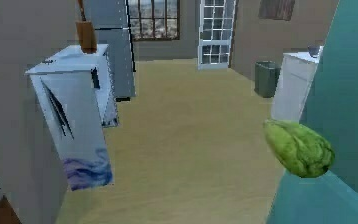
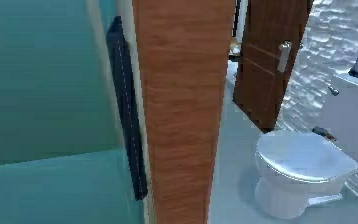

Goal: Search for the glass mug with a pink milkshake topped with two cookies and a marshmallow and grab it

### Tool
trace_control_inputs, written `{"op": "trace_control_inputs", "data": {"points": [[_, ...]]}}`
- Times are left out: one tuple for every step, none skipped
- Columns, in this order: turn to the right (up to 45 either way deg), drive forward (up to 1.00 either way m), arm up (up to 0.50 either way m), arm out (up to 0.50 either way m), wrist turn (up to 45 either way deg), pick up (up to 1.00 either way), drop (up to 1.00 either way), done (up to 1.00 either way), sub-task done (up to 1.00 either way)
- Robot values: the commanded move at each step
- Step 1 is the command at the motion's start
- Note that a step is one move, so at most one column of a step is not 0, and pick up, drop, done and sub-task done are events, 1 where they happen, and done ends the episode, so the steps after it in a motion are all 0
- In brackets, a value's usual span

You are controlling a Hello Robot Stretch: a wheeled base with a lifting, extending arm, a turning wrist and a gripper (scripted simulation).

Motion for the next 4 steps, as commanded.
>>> {"op": "trace_control_inputs", "data": {"points": [[0.0,1.00,0.00,0.00,0.0,0.00,0.00,0.00,0.00],[-33.0,0.00,0.00,0.00,0.0,0.00,0.00,0.00,0.00],[0.0,0.05,0.00,0.00,0.0,0.00,0.00,0.00,0.00],[45.0,0.00,0.00,0.00,0.0,0.00,0.00,0.00,0.00]]}}
